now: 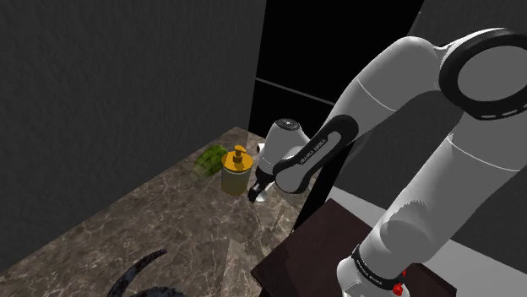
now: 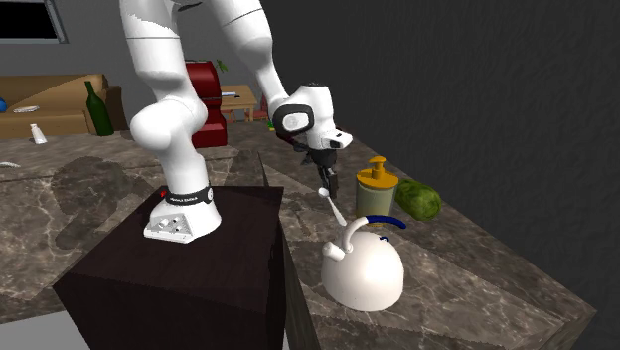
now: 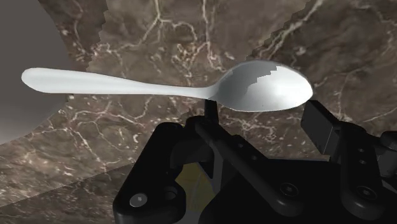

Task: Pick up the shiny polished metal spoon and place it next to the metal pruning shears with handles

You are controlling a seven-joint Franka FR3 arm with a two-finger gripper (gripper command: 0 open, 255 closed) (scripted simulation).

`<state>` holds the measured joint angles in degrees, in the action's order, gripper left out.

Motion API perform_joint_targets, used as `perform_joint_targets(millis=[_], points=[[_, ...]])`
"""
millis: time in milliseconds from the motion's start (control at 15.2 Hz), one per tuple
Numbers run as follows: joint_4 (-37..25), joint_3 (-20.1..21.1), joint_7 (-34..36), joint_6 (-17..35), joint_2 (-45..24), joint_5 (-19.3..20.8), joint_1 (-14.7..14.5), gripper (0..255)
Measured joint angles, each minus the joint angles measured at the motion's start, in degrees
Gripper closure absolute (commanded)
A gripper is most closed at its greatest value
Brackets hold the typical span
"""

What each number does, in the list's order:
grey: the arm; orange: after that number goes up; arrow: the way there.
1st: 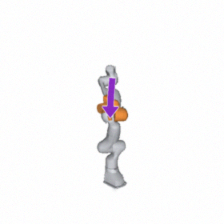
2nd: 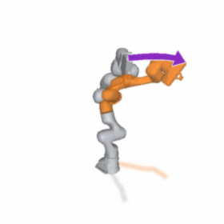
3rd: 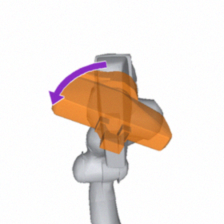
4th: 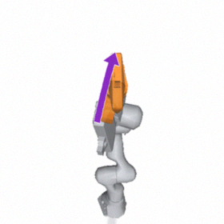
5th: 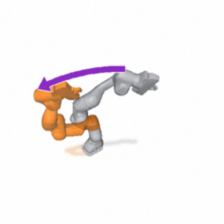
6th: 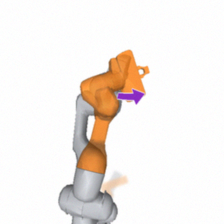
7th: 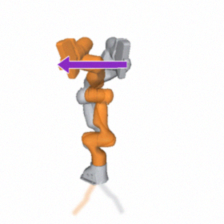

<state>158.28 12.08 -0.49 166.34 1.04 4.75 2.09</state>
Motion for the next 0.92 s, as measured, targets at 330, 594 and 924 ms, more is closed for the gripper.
perform_joint_targets(millis=[330,594,924], points=[[-0.1,-0.1,-3.1,-4.9,4.9,-4.1,-0.9,255],[-0.4,-0.5,-4.5,-8.7,8.4,-5.8,-1.5,255],[-5.7,3.9,3.9,-9.8,4.0,-2.4,-2.6,255]])
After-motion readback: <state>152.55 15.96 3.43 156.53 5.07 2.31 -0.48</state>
